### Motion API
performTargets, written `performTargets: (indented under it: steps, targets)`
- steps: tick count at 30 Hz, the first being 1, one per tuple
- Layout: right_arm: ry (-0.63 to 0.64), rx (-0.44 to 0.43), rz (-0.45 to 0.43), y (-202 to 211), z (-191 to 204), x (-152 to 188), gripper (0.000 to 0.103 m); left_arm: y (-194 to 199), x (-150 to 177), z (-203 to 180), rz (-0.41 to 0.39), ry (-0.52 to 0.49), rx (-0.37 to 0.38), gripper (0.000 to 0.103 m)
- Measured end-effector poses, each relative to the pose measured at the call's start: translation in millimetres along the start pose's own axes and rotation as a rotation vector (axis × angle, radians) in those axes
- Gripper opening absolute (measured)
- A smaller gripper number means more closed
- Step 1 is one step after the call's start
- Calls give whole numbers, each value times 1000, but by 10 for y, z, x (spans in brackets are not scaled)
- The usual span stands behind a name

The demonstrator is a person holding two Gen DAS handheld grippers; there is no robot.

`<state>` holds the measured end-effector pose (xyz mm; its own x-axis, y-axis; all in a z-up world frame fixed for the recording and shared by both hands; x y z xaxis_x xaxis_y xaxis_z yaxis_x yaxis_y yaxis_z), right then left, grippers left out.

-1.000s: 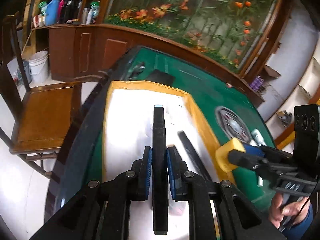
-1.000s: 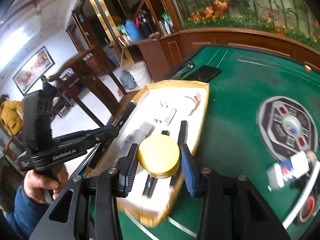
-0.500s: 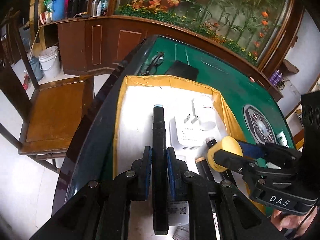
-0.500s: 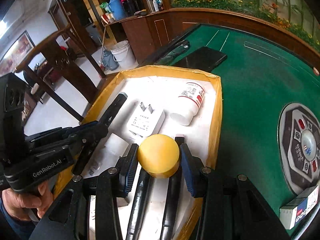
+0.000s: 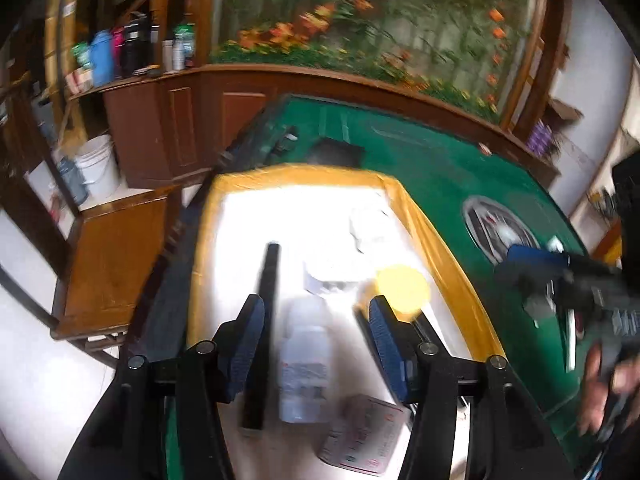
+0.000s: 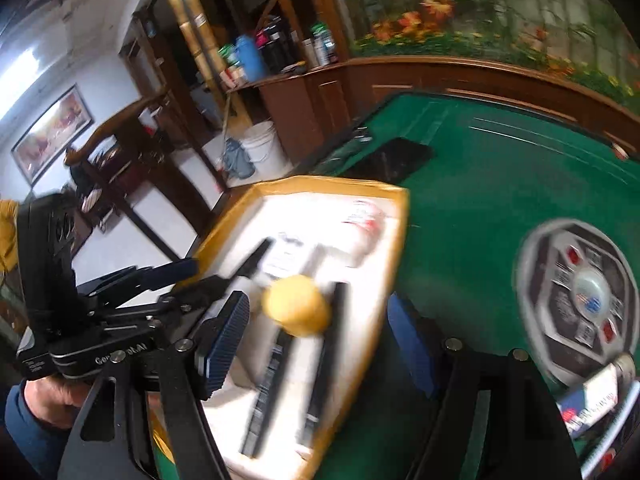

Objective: Organize rigid objects
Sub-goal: 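Carry the marker and yellow-lidded tub into the white tray and open both grippers, then grasp the white-and-blue medicine box with the left gripper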

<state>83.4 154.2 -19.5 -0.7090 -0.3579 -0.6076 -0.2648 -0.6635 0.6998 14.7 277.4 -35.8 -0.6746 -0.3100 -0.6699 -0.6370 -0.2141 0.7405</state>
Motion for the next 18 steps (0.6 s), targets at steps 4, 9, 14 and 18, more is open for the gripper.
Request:
performTargets:
  steps: [4,9,14,18]
  targets:
    - [-35,134,48,189,-677,98,71,-81,149,-154,61,-130,-35,58]
    - [-55,244,110,338,-1338,194,71,-8,277,-210,94,-193,-41,58]
    - [-68,188,161,418,-1432,436,71,133,442,-232,125,-182,0,58]
    - [-50,94,164,615,-1169,731,71,375,411,-302,55,-188,6,58]
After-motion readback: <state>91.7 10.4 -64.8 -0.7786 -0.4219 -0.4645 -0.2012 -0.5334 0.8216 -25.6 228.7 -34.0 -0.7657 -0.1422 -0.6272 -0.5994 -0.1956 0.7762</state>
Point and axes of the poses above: each gripper's, at about its wrist camera, not at the fingertips, and y roughly against the way its jaws point, z to its left, x to its underside, the point moved 10 cm from there along -y, roughly the way its jaws point, and after that the axes turned 7 degrees about -x, right-handed, at the moved point
